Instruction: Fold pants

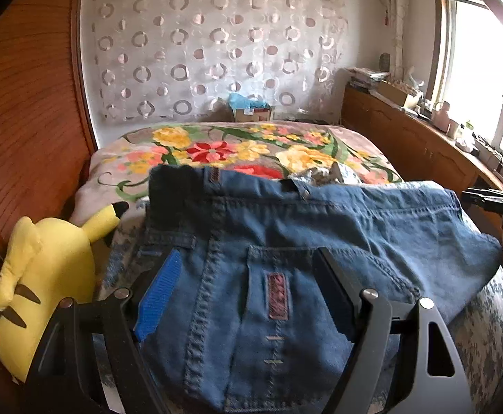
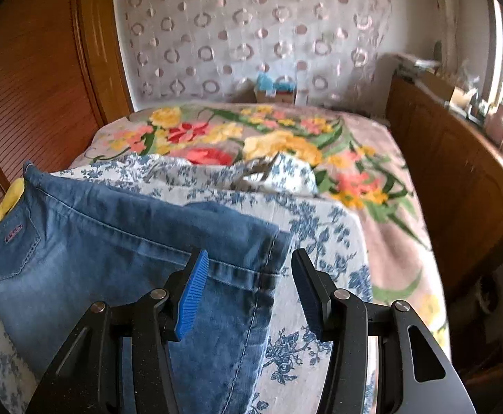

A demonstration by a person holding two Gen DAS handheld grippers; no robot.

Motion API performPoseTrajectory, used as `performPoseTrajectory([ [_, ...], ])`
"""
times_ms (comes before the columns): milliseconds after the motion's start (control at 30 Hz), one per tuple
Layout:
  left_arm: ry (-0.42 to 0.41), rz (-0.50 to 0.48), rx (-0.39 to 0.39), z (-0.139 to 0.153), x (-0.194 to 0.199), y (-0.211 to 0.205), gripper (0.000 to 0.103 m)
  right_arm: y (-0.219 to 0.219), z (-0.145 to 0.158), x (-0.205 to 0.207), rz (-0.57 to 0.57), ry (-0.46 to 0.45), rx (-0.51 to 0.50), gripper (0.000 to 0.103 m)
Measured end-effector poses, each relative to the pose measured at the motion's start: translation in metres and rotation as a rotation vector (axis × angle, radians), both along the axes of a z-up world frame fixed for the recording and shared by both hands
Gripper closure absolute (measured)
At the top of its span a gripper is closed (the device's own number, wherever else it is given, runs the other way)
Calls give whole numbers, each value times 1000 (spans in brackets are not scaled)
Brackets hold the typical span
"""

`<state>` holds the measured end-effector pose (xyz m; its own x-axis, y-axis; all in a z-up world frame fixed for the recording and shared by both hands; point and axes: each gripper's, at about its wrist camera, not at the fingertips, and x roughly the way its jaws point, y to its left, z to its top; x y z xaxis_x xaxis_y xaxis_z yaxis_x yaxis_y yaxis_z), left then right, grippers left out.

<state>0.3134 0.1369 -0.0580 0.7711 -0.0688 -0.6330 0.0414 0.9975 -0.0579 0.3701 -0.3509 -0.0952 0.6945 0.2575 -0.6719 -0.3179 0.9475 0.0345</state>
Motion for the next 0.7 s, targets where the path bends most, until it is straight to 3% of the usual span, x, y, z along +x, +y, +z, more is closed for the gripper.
performPoseTrajectory([
  [300,27,-30,5,-14,-11,-13,24,-8,-20,37,4,105,-14,51],
  [367,34,-34,9,-18,-11,-16,24,0,-19,43,24,119,2,74],
  [400,39,-37,9,-20,-12,-18,24,4,-15,46,39,108,-5,93],
  [433,42,-39,9,-21,-12,-18,24,6,-12,46,46,83,-24,96],
  [700,35,-26,5,-19,-18,-18,24,21,37,50,34,-113,-82,99],
])
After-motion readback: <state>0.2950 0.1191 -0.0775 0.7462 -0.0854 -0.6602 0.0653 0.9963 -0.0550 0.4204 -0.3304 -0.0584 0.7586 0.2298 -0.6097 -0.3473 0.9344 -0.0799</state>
